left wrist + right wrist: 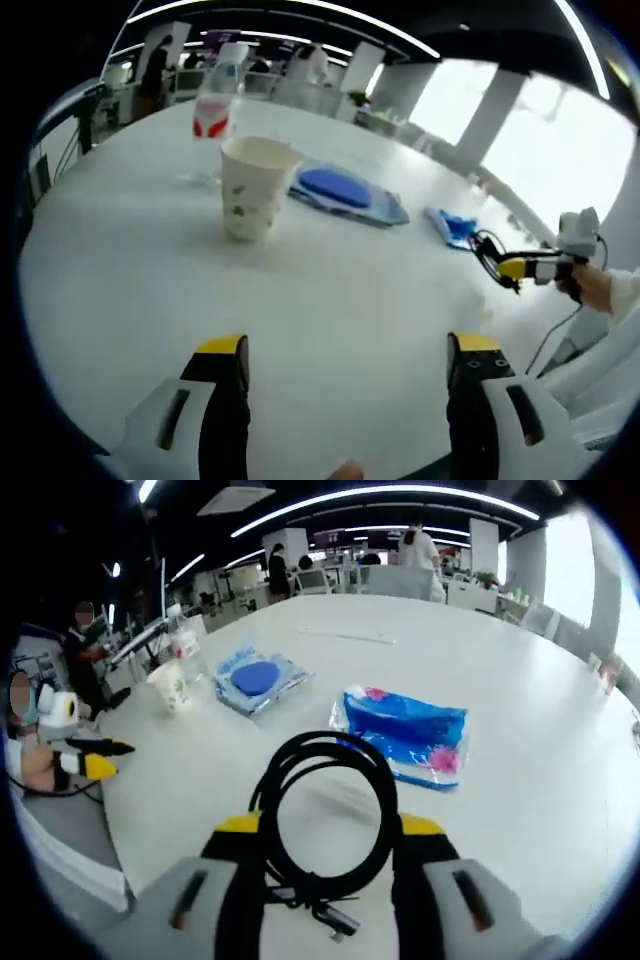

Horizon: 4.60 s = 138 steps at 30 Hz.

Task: Arrange the tabletop items into an orderly group along one side of the table until the central work area is clear of visible clutter.

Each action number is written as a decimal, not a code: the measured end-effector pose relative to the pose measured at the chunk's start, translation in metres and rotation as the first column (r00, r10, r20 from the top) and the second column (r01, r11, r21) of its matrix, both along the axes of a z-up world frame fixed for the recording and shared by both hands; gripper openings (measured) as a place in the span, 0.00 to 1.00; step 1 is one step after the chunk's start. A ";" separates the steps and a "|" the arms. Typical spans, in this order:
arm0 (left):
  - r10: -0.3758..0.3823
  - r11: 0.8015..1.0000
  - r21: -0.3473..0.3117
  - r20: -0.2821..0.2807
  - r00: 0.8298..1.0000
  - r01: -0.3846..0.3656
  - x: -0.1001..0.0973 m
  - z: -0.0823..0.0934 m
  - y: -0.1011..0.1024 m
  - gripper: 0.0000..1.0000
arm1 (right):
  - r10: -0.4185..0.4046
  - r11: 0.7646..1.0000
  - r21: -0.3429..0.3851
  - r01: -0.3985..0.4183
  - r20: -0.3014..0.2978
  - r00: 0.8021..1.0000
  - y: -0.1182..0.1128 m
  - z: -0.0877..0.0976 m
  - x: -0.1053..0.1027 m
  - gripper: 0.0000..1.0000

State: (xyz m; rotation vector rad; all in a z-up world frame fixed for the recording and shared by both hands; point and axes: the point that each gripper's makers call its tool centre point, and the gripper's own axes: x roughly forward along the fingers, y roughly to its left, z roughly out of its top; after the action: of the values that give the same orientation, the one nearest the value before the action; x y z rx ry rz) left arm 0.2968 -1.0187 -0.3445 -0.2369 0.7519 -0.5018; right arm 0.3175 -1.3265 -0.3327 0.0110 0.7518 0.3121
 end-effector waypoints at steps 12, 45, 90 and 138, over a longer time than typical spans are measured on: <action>-0.001 1.000 -0.002 0.002 1.000 0.001 0.000 0.002 -0.001 0.78 | 0.012 0.998 -0.053 -0.015 -0.050 0.999 -0.016 -0.014 -0.008 0.47; -0.001 1.000 -0.006 -0.006 1.000 0.001 -0.001 -0.001 -0.001 0.78 | 0.062 0.992 -0.108 -0.072 -0.095 0.994 -0.012 -0.037 -0.020 0.53; -0.159 0.987 0.014 0.161 0.974 0.159 0.042 0.055 -0.055 0.78 | 0.030 1.000 -0.009 -0.030 0.025 0.999 0.014 0.002 -0.005 0.65; -0.155 0.987 0.065 0.162 0.975 0.146 0.126 0.068 -0.092 0.76 | -0.107 0.879 0.448 0.162 -0.146 0.984 0.122 0.004 0.104 0.45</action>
State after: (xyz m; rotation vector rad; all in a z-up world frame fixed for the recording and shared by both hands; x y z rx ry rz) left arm 0.4233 -1.1110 -0.2764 -0.0872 0.6216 -0.6362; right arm 0.4211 -1.2042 -0.3286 0.5342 0.7743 0.3528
